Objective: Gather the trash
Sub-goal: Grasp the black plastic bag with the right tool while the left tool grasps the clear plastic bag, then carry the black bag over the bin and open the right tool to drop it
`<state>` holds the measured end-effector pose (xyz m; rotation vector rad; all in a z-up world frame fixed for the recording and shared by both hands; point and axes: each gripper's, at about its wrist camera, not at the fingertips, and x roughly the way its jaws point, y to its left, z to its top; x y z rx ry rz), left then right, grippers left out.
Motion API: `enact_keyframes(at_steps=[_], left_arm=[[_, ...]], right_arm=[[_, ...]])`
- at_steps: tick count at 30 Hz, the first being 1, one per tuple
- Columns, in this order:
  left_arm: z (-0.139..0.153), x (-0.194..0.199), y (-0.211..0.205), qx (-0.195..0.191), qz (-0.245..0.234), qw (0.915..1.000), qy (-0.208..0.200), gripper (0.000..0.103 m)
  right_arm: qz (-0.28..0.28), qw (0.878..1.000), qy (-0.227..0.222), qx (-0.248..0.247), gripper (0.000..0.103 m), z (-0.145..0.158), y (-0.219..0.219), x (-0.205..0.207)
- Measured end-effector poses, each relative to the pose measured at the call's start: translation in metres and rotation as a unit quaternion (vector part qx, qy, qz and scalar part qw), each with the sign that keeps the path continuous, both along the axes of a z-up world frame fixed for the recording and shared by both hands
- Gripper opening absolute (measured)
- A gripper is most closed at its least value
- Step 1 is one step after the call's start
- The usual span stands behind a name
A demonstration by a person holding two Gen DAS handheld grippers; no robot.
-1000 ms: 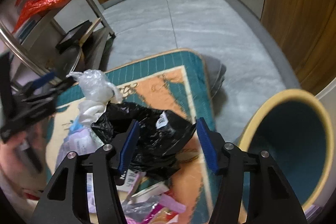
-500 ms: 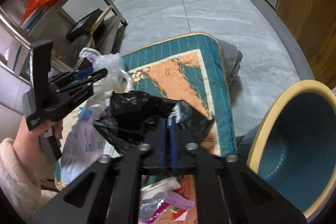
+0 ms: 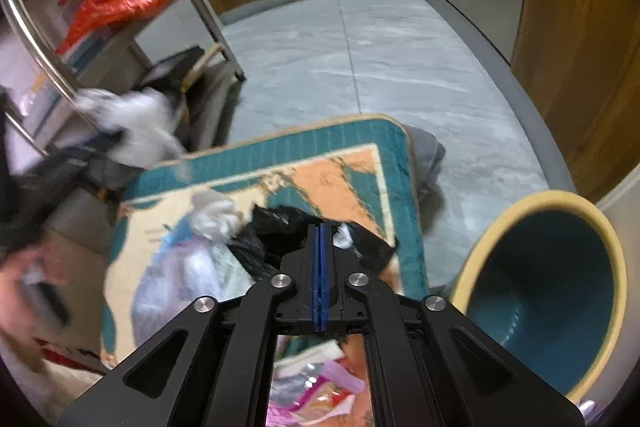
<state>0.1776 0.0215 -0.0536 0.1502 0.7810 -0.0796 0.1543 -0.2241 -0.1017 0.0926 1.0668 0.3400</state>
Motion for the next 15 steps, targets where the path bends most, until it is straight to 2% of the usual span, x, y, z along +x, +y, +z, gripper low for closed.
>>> enact_keyframes(at_steps=[1, 3, 6, 8, 9, 11, 12, 13, 15], left_arm=[[0.013, -0.01, 0.0, 0.003, -0.001, 0.9999, -0.011, 0.014], [0.029, -0.027, 0.004, 0.003, -0.002, 0.9998, -0.02, 0.015], [0.047, -0.054, 0.009, -0.003, 0.007, 0.9997, -0.024, 0.014], [0.052, -0.069, 0.012, -0.005, 0.015, 0.9996, -0.025, 0.014], [0.053, -0.075, 0.012, -0.007, 0.018, 0.9995, -0.025, 0.014], [0.053, -0.079, 0.01, -0.009, 0.016, 0.9995, -0.024, 0.014], [0.053, -0.08, 0.009, -0.007, 0.014, 0.9996, -0.025, 0.014], [0.052, -0.08, 0.007, -0.003, 0.009, 0.9996, -0.027, 0.014], [0.051, -0.079, 0.003, 0.003, 0.001, 0.9996, -0.028, 0.014]], right_arm=[[-0.005, 1.0, 0.007, -0.012, 0.046, -0.006, -0.002, 0.001], [-0.021, 0.999, 0.014, -0.022, 0.061, -0.013, -0.006, 0.002], [-0.041, 0.998, 0.036, -0.007, 0.063, -0.024, -0.012, 0.008], [-0.052, 0.996, 0.07, 0.012, 0.063, -0.036, -0.014, 0.014], [-0.053, 0.995, 0.082, 0.02, 0.062, -0.041, -0.013, 0.015], [-0.054, 0.992, 0.111, 0.031, 0.041, -0.052, -0.011, 0.016], [-0.054, 0.991, 0.116, 0.029, 0.025, -0.054, -0.009, 0.016], [-0.055, 0.992, 0.113, 0.024, 0.014, -0.053, -0.008, 0.015], [-0.053, 0.993, 0.099, 0.022, 0.009, -0.044, -0.005, 0.013]])
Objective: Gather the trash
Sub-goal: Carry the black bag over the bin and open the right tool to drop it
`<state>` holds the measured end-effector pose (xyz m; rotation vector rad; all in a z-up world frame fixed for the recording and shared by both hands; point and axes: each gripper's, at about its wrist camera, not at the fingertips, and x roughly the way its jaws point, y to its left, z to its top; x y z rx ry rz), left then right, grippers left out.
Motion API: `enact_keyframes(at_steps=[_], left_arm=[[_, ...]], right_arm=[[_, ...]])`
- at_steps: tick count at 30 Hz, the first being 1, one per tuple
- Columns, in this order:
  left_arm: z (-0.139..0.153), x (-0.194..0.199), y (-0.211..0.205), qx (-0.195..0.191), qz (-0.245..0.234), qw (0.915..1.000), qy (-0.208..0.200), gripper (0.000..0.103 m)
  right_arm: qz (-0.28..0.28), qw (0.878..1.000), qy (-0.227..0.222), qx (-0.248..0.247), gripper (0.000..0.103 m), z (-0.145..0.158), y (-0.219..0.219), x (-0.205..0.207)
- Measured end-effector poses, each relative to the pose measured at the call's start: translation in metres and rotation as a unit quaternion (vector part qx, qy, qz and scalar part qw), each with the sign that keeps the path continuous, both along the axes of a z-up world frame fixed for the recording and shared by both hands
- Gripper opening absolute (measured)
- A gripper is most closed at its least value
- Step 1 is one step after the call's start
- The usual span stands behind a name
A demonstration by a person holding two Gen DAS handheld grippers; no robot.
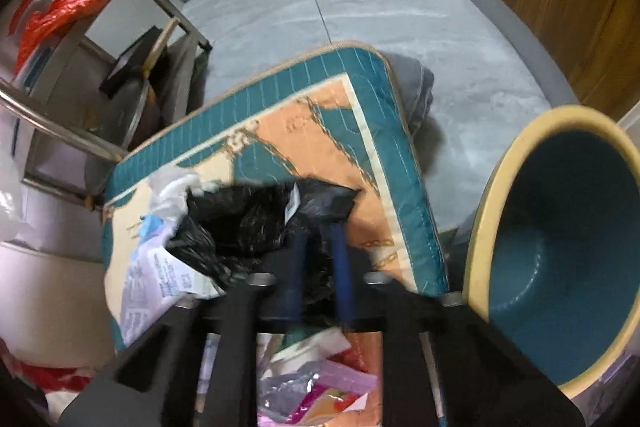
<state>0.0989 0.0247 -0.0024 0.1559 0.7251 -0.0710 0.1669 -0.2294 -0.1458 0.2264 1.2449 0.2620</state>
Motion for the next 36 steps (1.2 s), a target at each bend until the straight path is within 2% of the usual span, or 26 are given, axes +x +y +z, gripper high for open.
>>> enact_keyframes(at_steps=[4, 9, 14, 16, 20, 24, 28, 36], left_arm=[[-0.001, 0.001, -0.007, -0.003, -0.015, 0.9999, 0.003, 0.014], [-0.002, 0.005, -0.025, -0.009, -0.034, 0.9994, 0.007, 0.014], [0.0, 0.005, -0.052, -0.008, -0.066, 0.9978, 0.0, 0.015], [-0.001, 0.006, -0.06, -0.011, -0.077, 0.997, 0.0, 0.015], [-0.003, 0.01, -0.08, -0.013, -0.095, 0.9954, 0.005, 0.015], [-0.006, 0.016, -0.11, -0.022, -0.12, 0.9925, 0.01, 0.015], [-0.017, 0.021, -0.146, -0.02, -0.148, 0.9885, 0.02, 0.015], [-0.059, 0.025, -0.223, -0.014, -0.209, 0.9757, 0.064, 0.015]], right_arm=[[0.003, 0.999, -0.049, -0.018, 0.008, 0.032, 0.0, -0.012], [-0.006, 0.994, -0.109, 0.01, 0.008, 0.076, -0.012, -0.03], [-0.003, 0.984, -0.176, 0.004, 0.008, 0.122, -0.023, -0.064], [-0.014, 0.98, -0.198, 0.004, 0.008, 0.137, -0.034, -0.078], [-0.055, 0.97, -0.235, -0.028, 0.008, 0.156, -0.068, -0.104], [-0.092, 0.964, -0.242, -0.064, 0.008, 0.156, -0.104, -0.119], [-0.131, 0.96, -0.227, -0.097, 0.008, 0.143, -0.14, -0.121], [-0.144, 0.96, -0.174, -0.166, 0.008, 0.103, -0.173, -0.096]])
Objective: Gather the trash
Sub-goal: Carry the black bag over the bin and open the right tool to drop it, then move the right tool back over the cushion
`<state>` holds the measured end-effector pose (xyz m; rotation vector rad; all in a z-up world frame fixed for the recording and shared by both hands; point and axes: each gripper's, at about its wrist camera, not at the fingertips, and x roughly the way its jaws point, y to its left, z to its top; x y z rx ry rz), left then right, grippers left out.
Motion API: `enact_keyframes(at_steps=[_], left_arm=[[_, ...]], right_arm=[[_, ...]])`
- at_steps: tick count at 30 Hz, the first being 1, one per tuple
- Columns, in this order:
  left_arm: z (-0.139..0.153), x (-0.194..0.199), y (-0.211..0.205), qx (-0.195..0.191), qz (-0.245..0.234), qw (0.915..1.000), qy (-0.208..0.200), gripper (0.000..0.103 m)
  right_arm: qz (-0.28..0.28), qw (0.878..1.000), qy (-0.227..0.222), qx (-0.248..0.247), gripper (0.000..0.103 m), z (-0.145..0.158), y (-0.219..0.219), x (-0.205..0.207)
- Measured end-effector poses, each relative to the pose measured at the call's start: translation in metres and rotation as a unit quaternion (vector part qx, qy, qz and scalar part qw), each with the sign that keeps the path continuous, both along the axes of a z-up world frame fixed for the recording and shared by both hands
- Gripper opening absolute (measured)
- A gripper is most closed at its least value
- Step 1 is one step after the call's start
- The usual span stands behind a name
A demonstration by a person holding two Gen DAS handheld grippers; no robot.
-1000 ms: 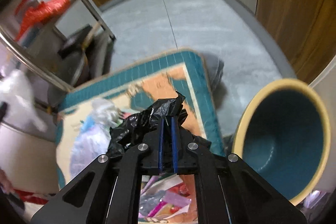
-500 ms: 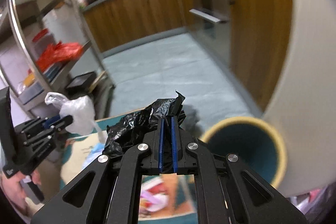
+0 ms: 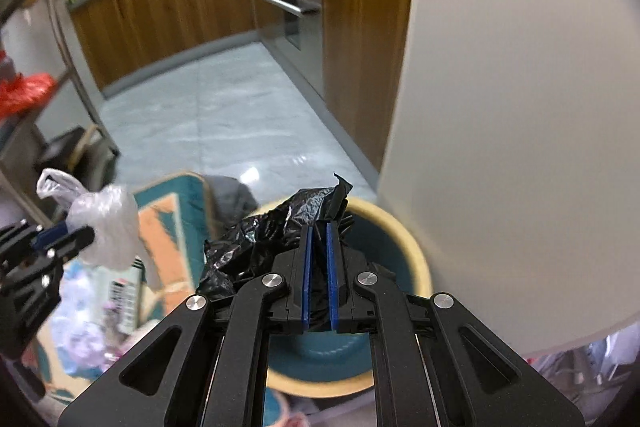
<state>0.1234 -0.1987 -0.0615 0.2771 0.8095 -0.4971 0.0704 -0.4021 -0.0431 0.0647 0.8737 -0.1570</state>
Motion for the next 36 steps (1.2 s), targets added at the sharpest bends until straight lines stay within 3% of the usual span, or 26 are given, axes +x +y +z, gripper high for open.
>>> enact_keyframes(at_steps=[5, 12, 16, 20, 30, 36], left_arm=[[-0.028, -0.002, -0.033, 0.002, -0.028, 0.9992, 0.028, 0.015], [-0.046, 0.004, -0.056, 0.002, -0.034, 0.999, 0.027, 0.015], [-0.046, 0.005, -0.061, -0.012, -0.037, 0.9989, 0.028, 0.028], [-0.043, 0.001, -0.063, -0.005, -0.038, 0.9992, 0.008, 0.047], [-0.018, -0.01, -0.022, -0.012, -0.005, 0.9999, -0.011, 0.06], [-0.001, -0.025, 0.013, -0.017, 0.02, 0.9991, -0.032, 0.075]], right_arm=[[0.006, 0.999, 0.022, -0.039, 0.008, -0.014, -0.001, 0.01], [0.008, 0.998, 0.04, -0.057, 0.008, -0.026, -0.01, 0.016], [0.007, 0.997, 0.039, -0.071, 0.01, -0.024, -0.009, 0.017], [0.011, 0.996, 0.035, -0.081, 0.025, -0.022, -0.006, 0.018], [0.007, 0.997, 0.009, -0.075, 0.058, -0.002, 0.001, 0.011], [0.023, 0.998, -0.016, -0.063, 0.082, 0.011, 0.021, 0.005]])
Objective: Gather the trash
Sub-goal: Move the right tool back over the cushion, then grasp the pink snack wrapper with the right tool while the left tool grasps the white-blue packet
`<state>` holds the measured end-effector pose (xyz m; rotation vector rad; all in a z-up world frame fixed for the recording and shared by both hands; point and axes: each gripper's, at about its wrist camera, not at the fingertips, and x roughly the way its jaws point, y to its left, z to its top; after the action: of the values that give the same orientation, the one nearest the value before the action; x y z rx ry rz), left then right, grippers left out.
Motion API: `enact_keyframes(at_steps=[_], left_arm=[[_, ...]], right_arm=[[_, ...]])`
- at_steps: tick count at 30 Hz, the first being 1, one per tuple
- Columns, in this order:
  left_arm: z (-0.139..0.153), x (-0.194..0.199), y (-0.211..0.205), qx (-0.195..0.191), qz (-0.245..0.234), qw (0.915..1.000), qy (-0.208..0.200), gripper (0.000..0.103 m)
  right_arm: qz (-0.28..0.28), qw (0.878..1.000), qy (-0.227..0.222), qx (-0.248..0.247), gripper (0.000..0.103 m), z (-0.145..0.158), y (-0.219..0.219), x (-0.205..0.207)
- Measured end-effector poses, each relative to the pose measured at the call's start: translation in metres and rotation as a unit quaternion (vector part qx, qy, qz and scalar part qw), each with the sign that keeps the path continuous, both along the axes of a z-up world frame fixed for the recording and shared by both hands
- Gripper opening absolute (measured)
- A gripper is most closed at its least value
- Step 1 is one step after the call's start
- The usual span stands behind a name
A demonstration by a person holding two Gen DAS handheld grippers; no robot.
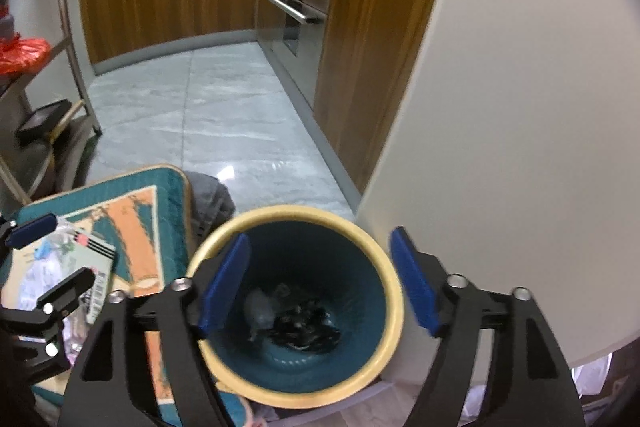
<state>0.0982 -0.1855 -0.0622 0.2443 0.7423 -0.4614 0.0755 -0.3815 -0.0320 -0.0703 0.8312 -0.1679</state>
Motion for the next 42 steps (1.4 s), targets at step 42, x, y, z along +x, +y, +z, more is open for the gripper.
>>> enact_keyframes(at_steps=[42], left_arm=[[-0.041, -0.068, 0.218, 0.061, 0.124, 0.9882, 0.065, 0.095]], right_arm=[[-0.011, 0.978, 0.15, 0.143, 0.095, -0.089, 0.175, -0.049]])
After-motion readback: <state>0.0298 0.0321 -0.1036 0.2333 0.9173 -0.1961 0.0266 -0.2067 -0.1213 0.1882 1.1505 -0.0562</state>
